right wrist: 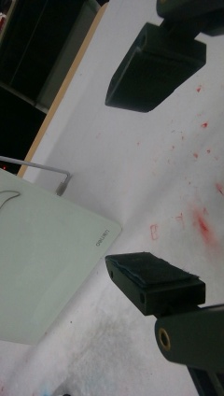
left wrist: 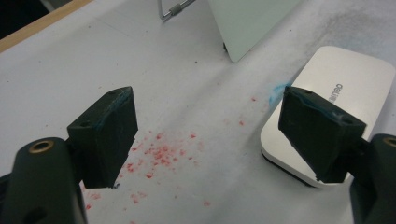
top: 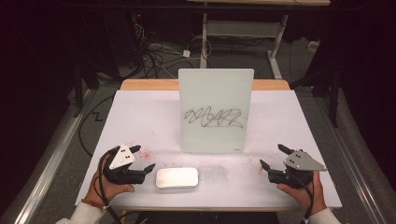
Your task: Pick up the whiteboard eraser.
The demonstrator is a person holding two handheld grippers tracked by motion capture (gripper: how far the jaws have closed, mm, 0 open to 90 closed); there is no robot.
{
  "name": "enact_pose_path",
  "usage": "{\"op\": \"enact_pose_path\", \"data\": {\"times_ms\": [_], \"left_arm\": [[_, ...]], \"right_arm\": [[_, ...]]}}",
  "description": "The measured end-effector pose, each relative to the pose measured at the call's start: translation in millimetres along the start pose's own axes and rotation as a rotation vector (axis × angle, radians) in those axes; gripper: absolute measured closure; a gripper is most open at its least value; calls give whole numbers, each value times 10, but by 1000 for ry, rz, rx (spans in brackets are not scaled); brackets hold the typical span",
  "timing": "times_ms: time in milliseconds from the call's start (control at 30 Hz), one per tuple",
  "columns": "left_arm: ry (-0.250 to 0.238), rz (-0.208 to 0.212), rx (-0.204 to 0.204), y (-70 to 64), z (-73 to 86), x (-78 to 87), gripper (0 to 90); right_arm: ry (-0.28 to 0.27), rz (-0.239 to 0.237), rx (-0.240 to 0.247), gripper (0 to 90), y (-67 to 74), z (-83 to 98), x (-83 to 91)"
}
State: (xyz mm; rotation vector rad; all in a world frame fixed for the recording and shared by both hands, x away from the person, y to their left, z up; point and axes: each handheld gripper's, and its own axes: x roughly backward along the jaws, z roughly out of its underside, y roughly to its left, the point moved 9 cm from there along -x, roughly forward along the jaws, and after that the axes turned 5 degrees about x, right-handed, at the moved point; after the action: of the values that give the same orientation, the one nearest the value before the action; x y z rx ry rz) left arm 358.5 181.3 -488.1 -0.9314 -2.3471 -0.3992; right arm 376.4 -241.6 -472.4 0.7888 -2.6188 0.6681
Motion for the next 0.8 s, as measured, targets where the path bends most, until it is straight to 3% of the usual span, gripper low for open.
{"op": "enact_pose_path", "data": {"times_ms": [333,533,700,800], "left_arm": [[53,30,-6,4,58,26,190],[108,63,-45,-86,84,28,187],[134,133,-80,-243,50,13,187],[182,176,-115,-339,62,-55,165]], "right_arm": [[2,-5,7,207,7,-11,5],[14,-15,13,208,40,-3,3],[34,-17,22,211,43,14,-6],[38,-21,18,211,46,21,-13]]}}
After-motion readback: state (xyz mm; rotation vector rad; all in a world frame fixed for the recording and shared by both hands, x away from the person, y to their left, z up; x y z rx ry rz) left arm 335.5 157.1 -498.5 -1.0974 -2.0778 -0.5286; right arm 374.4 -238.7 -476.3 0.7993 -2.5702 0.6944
